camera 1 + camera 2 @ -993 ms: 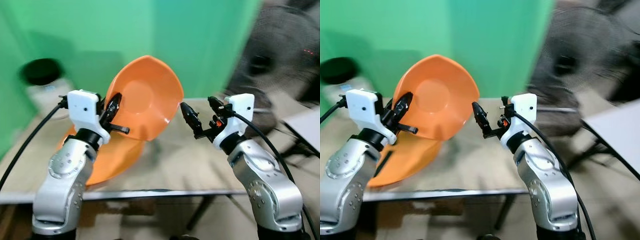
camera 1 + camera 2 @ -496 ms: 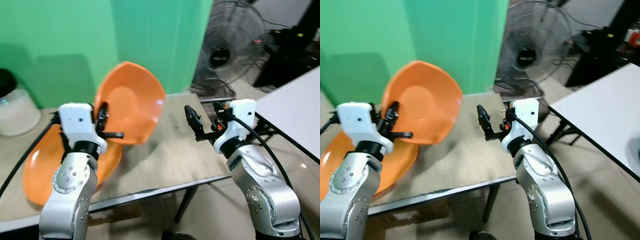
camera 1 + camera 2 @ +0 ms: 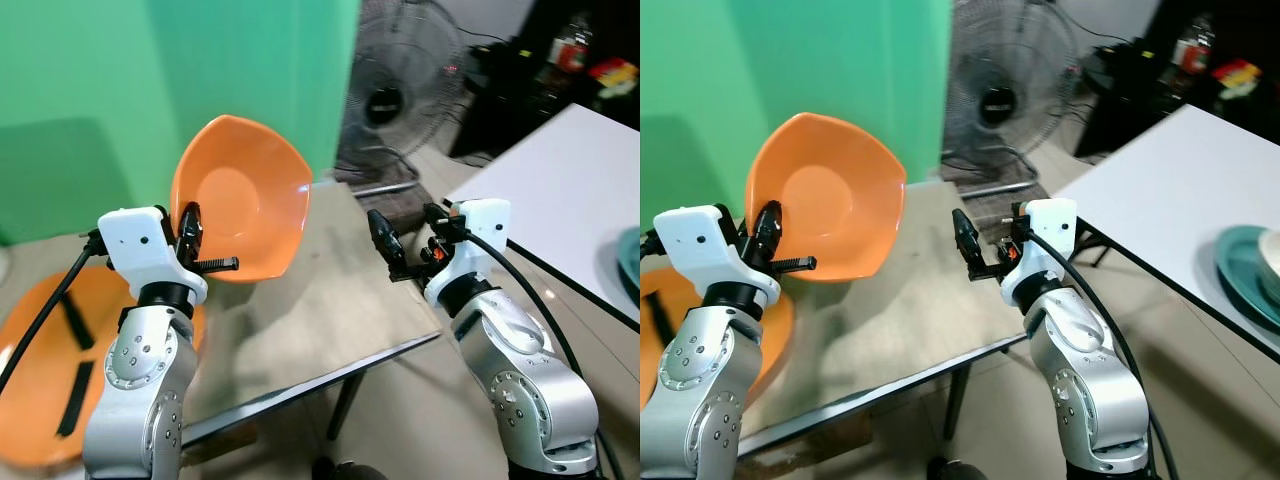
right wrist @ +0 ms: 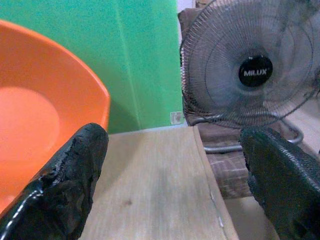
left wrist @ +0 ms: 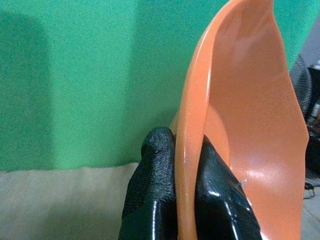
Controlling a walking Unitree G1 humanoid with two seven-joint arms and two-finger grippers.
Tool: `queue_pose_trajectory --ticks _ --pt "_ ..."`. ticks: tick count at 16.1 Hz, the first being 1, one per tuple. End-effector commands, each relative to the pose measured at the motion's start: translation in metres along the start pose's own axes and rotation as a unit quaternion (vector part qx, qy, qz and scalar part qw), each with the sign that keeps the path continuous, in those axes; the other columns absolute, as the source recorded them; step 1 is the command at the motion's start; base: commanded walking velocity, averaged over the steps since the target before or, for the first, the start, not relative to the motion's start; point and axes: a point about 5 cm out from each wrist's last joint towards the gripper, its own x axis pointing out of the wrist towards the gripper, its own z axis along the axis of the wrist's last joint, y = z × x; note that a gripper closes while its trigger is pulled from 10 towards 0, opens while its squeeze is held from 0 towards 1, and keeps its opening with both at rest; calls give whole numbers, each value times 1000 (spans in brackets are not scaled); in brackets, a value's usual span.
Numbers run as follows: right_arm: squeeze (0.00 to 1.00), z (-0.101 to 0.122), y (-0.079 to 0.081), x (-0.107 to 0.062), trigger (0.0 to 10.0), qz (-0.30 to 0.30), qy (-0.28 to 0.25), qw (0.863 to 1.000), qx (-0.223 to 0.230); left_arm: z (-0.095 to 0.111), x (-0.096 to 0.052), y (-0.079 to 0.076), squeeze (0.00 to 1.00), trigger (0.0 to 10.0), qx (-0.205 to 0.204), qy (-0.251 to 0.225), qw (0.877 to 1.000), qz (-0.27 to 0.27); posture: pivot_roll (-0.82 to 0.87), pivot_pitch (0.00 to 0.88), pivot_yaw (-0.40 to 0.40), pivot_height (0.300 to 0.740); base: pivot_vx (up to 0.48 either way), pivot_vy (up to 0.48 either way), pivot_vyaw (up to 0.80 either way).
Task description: Setting the table
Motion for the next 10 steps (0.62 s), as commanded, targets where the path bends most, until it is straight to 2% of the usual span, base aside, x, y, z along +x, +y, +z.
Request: queue_pose_trajectory --ticks 1,3,5,9,10 --pt "0 4 -1 -5 10000 -2 -7 1000 13 8 0 -1 0 10000 -1 -23 1000 -1 -28 0 -37 740 0 0 -800" --pt "0 5 0 -6 10000 1 -11 1000 25 7 0 -1 0 10000 6 -17 1000 -6 -29 0 -34 740 0 0 -800" --pt "0 5 -2 -6 10000 -9 -5 1000 0 4 -2 0 0 10000 50 -4 998 -26 -28 0 -31 740 0 0 -800" --pt "0 4 -4 -7 10000 -4 -10 999 -34 10 -8 8 0 10000 61 -8 997 -46 -27 0 -35 740 0 0 -783" --pt "0 5 -3 -7 10000 1 -21 998 -57 11 -8 7 0 10000 66 -9 997 -49 -22 0 -37 740 0 0 -788"
